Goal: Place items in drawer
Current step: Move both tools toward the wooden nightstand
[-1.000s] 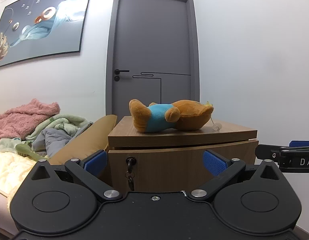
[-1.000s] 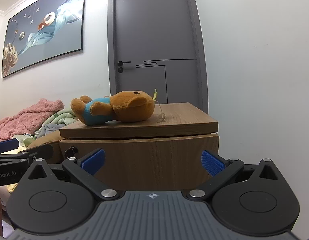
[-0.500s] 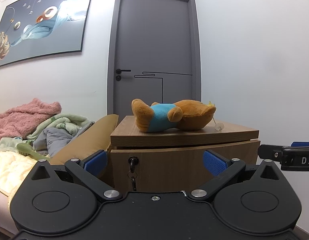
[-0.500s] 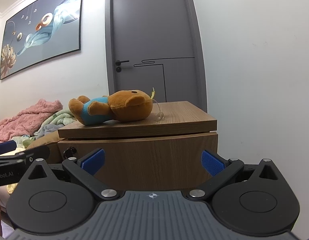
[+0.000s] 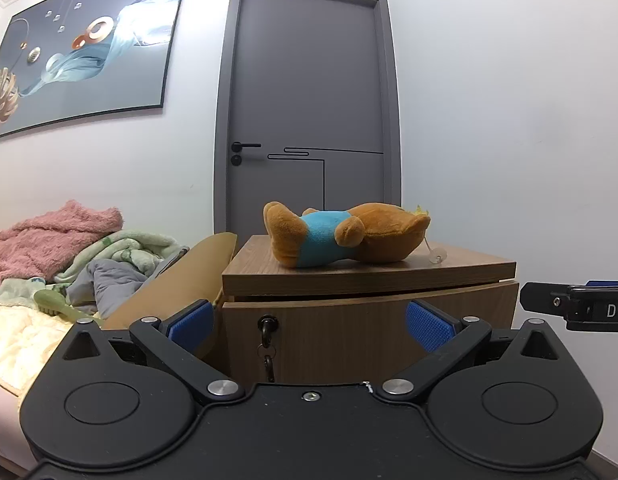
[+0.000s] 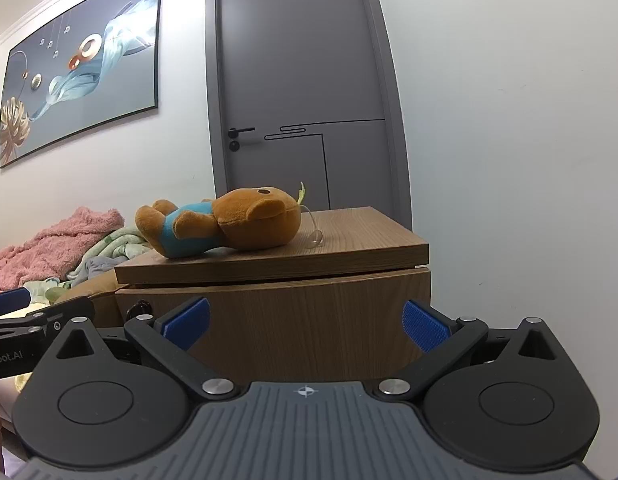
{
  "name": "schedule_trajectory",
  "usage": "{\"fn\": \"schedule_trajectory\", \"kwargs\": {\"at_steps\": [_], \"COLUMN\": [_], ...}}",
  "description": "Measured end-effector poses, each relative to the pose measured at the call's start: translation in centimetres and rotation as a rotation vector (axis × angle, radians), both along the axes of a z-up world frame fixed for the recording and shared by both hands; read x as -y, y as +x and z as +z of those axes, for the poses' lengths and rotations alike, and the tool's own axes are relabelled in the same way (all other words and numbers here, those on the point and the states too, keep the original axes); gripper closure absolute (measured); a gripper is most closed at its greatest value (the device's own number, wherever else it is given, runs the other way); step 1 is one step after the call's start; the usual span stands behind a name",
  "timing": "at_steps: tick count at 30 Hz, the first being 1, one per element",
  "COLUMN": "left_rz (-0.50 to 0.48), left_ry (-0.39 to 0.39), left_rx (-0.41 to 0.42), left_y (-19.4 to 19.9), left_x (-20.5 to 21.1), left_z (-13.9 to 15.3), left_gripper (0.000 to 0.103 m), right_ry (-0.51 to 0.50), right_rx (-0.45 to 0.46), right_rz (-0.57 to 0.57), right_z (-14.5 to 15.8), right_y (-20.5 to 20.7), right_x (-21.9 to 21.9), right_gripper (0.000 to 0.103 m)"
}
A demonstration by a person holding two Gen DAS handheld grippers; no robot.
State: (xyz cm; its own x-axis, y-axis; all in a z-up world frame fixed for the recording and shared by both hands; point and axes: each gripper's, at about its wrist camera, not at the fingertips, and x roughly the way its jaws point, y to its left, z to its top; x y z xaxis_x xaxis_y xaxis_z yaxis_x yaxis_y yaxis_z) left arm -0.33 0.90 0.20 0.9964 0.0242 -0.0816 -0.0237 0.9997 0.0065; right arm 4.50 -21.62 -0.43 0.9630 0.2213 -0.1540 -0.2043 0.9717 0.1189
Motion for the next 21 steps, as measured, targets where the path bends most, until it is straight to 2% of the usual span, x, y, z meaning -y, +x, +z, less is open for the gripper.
{"fn": "schedule_trajectory", "kwargs": {"at_steps": [21], "left_rz": [0.004], "left_ry": [0.005], "left_rx": [-0.001], "left_y": [0.09], "left_x": [0.14], "left_z": [-0.03], "left_gripper": [0.001], "right_ry": [0.008], "right_rx": [0.0], "right_rz": [-0.001], "right_z": [0.0], "right_y": [-0.13], "right_x": [0.06], "right_gripper": [0.0]}}
